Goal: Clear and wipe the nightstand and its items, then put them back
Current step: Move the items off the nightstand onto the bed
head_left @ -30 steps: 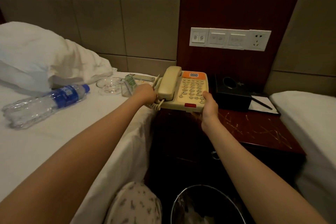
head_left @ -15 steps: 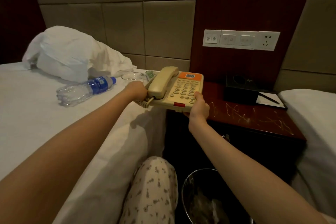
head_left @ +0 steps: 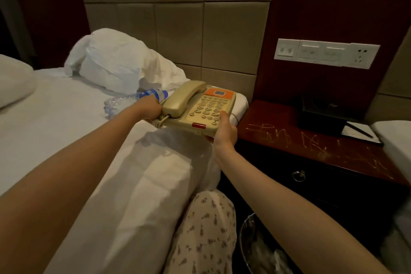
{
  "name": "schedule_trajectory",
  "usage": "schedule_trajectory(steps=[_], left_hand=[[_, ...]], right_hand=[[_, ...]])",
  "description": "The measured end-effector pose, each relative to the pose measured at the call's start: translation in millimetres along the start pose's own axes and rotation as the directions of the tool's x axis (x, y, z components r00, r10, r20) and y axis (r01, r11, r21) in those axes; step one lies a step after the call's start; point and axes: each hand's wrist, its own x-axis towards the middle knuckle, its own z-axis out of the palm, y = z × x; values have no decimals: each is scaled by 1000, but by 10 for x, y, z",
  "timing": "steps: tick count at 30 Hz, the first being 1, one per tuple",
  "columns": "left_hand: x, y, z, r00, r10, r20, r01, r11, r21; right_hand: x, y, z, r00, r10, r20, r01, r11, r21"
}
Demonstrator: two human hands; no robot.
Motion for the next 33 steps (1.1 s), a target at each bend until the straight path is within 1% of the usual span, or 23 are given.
schedule_trajectory(steps=[3, 5, 7, 11, 14, 16, 17, 19, 21, 23, 25, 28, 31, 33], left_hand=[[7, -192, -58, 1000, -22, -14, 20, 993, -114], [-10, -284, -124, 997, -58, -52, 50, 987, -152], [-3, -344, -171, 994, -64, -93, 52, 991, -124], [52, -375, -174, 988, -82, -127, 89, 995, 52], [116, -363, -98, 976, -99, -194, 130, 979, 155], [169, -380, -42, 974, -134, -184, 167, 970, 177], [221, -408, -10, 977, -144, -155, 171, 970, 173], [287, -445, 17, 983, -138, -117, 155, 976, 153], [321, -449, -1, 984, -143, -107, 156, 979, 132], [325, -445, -39, 987, -155, -37, 159, 981, 110], [302, -435, -68, 985, -168, 35, 164, 982, 94], [269, -438, -81, 968, -240, -66, 248, 957, 148], [264, -383, -80, 975, -217, -46, 221, 967, 129], [272, -343, -130, 976, -205, -76, 211, 974, 86]], right_hand=[[11, 88, 162, 998, -8, 55, 13, 995, -100], [21, 148, 271, 997, 6, 80, 6, 989, -146], [30, 207, 357, 995, 32, 94, -15, 983, -185], [81, 261, 458, 989, 101, 110, -83, 984, -156], [194, 309, 440, 984, 131, 120, -105, 974, -202], [263, 347, 416, 981, 137, 135, -100, 962, -254], [290, 355, 410, 981, 138, 138, -96, 956, -276], [324, 350, 411, 979, 145, 145, -94, 946, -311], [344, 333, 413, 976, 155, 154, -91, 929, -358], [364, 324, 403, 975, 150, 166, -64, 897, -438], [383, 299, 385, 975, 146, 166, -33, 838, -544], [446, 255, 352, 975, 138, 174, 20, 723, -690], [451, 221, 322, 970, 133, 206, 74, 644, -761], [431, 186, 303, 966, 121, 229, 119, 580, -806]])
